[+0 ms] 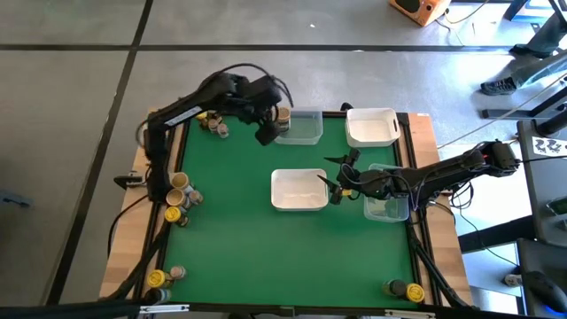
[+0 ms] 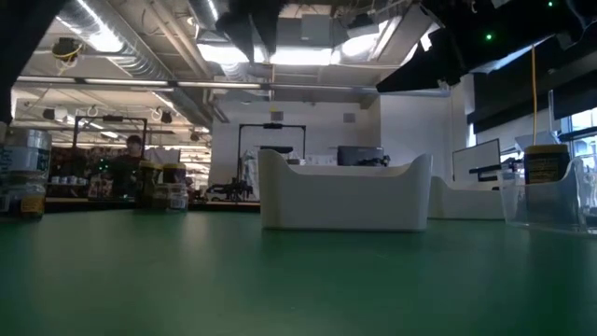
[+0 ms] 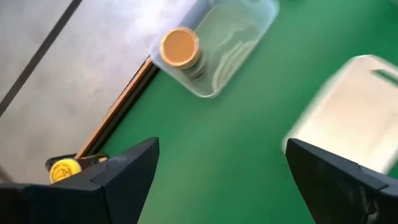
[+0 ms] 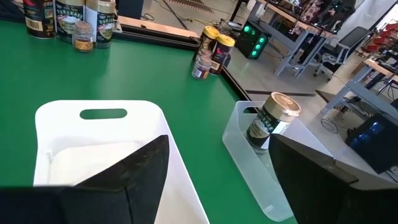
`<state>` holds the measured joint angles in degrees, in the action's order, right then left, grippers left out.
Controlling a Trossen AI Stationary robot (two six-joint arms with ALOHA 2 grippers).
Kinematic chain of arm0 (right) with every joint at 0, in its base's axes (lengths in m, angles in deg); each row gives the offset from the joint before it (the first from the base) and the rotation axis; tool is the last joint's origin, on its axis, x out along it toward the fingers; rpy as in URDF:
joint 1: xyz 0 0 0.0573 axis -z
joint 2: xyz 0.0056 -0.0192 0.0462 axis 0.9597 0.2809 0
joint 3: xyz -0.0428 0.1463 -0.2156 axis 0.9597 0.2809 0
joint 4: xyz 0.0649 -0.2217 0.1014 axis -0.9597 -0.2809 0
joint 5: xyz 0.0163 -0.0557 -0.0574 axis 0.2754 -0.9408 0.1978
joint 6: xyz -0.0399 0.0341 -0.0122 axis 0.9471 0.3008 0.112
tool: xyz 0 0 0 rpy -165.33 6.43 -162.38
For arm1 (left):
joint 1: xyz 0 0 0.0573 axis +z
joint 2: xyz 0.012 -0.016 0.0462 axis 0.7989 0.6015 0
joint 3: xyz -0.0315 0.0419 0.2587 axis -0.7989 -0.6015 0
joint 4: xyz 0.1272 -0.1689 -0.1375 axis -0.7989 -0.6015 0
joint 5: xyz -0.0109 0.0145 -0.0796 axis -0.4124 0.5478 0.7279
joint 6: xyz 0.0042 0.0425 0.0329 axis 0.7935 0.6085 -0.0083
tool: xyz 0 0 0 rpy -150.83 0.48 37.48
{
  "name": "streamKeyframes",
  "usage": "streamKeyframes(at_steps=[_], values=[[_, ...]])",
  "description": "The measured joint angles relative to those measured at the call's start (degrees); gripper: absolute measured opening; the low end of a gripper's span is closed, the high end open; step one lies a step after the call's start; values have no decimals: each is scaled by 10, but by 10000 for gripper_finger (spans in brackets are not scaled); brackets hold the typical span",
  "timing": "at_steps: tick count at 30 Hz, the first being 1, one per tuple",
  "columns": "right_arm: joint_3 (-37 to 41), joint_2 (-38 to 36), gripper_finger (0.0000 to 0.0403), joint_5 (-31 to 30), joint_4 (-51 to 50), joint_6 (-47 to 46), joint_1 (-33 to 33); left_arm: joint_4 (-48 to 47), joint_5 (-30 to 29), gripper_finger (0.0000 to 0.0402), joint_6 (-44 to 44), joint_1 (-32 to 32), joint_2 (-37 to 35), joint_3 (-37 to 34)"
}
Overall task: Sort spices by type
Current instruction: Put the golden seasoning bottle into the top transparent bin
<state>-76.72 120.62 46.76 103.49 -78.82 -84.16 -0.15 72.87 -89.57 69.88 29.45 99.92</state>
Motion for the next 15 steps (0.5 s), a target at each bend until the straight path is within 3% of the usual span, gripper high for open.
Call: streamKeyframes(at_steps=[15], values=[[0,0,276,-10,3,-8,0,0,-104,349,-155,-164,-105,0]])
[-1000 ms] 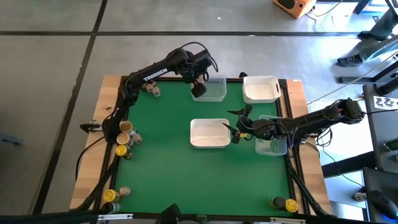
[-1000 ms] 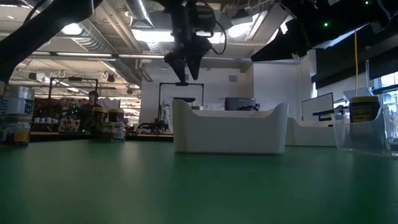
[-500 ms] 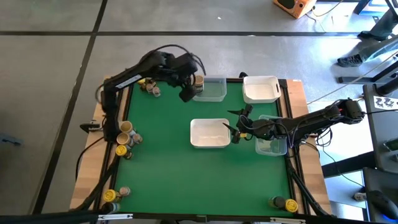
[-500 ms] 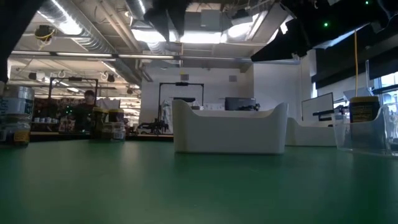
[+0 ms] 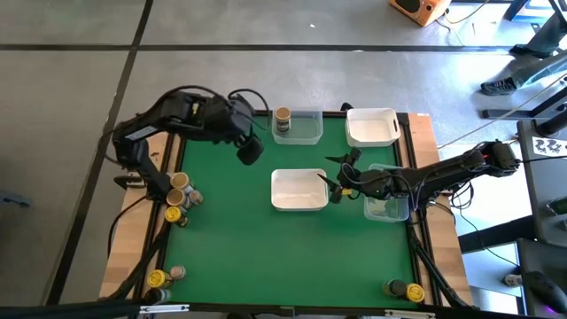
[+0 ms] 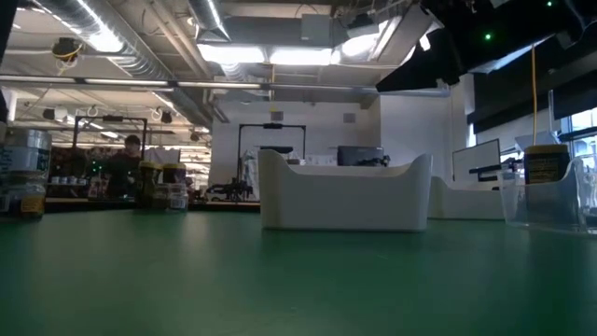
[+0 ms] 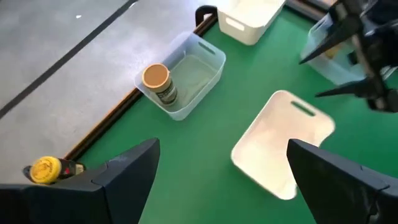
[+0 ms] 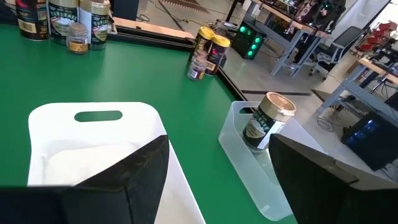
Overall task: Sort spices by type
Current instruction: Put the golden seasoning bottle into the top transparent bin
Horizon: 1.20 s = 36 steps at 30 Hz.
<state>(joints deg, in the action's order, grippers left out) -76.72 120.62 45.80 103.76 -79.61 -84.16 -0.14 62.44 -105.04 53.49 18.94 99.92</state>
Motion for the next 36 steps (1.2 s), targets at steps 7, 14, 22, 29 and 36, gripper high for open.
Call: streamKeyframes(at_steps=[7,14,22,29,36], values=[[-1,0,276,-63,18,22,0,0,-7,349,-23,-43,-4,0],[-1,0,276,-62,14,18,0,1,-20,349,-70,-46,-55,-131],[-1,0,276,-33,14,17,0,-1,-1,349,-173,-23,-185,-350],[-1,0,276,-33,18,16,0,1,27,349,-225,-12,-252,-470],[-1,0,276,-33,18,5,0,3,73,349,-264,-10,-246,-545]])
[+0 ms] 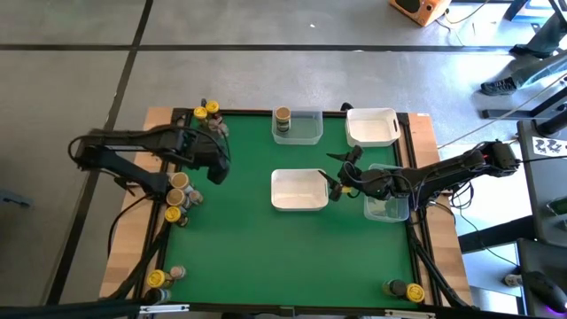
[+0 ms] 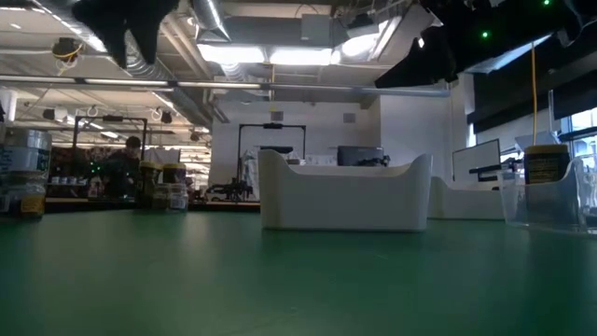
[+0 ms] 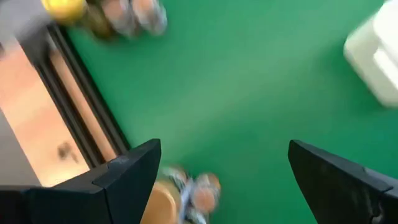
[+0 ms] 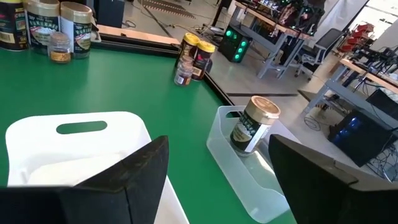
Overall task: Sort spices by type
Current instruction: Put the golden seasoning bottle into the top transparent bin
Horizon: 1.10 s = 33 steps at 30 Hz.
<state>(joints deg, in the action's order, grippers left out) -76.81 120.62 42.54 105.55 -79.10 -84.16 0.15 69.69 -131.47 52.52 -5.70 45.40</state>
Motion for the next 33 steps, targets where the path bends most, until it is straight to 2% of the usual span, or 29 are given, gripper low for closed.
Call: streamKeyframes(at_steps=[2,7,11,15,19,28,30,33], values=[[0,0,276,0,0,0,0,-1,44,349,-10,6,2,-26],[0,0,276,0,0,-1,0,-2,103,349,-26,12,4,-87],[0,0,276,0,0,-1,0,-2,127,332,-26,28,4,-122],[0,0,276,0,0,-1,0,-2,135,276,-23,47,4,-138],[0,0,276,0,2,-1,0,-2,153,200,-23,65,4,-140],[0,0,276,0,11,-1,0,-2,148,41,-8,81,4,-140],[0,0,276,0,11,-1,0,-2,131,14,-8,79,4,-140],[0,0,276,0,11,-1,0,-3,106,6,-6,69,8,-140]])
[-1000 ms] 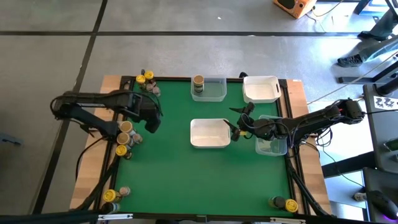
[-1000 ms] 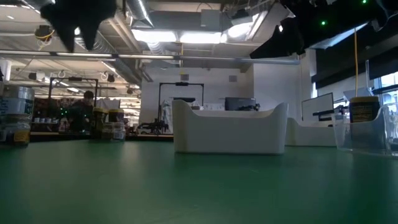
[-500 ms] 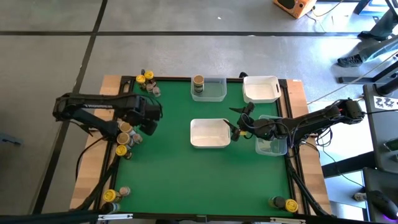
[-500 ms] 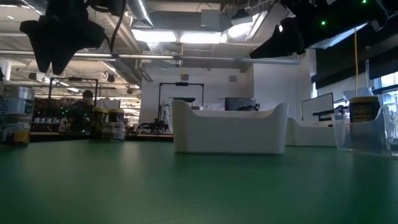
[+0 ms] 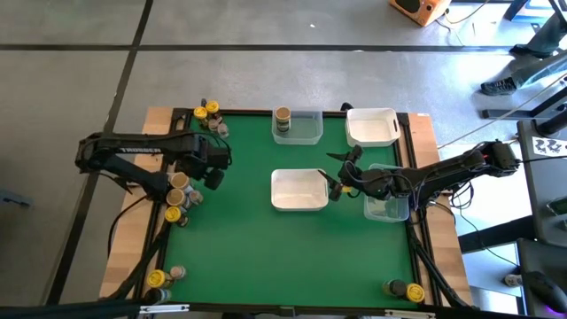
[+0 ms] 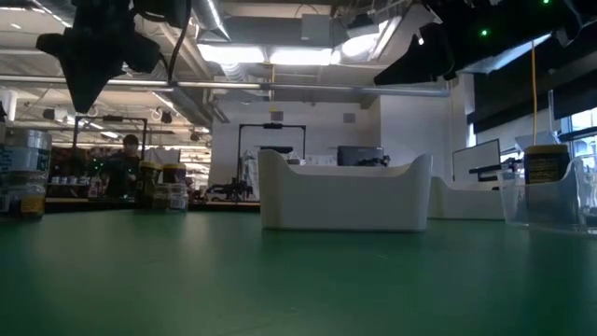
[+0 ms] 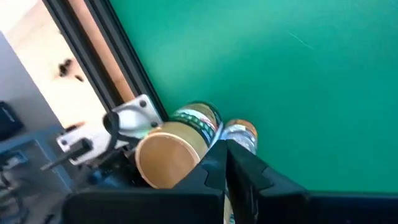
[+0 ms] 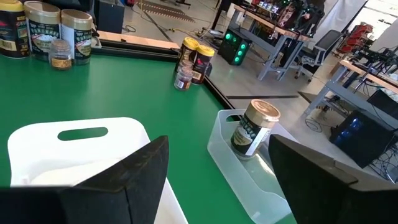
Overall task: Sort spices by type
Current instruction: Put the golden seasoning bottle into the top transparent bin
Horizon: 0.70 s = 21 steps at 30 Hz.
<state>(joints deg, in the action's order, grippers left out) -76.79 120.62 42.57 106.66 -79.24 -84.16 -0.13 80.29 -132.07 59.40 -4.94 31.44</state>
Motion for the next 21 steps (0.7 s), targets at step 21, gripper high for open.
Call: streamKeyframes(at_steps=[21], values=[[0,0,276,22,14,0,0,1,-16,1,69,-26,19,61]])
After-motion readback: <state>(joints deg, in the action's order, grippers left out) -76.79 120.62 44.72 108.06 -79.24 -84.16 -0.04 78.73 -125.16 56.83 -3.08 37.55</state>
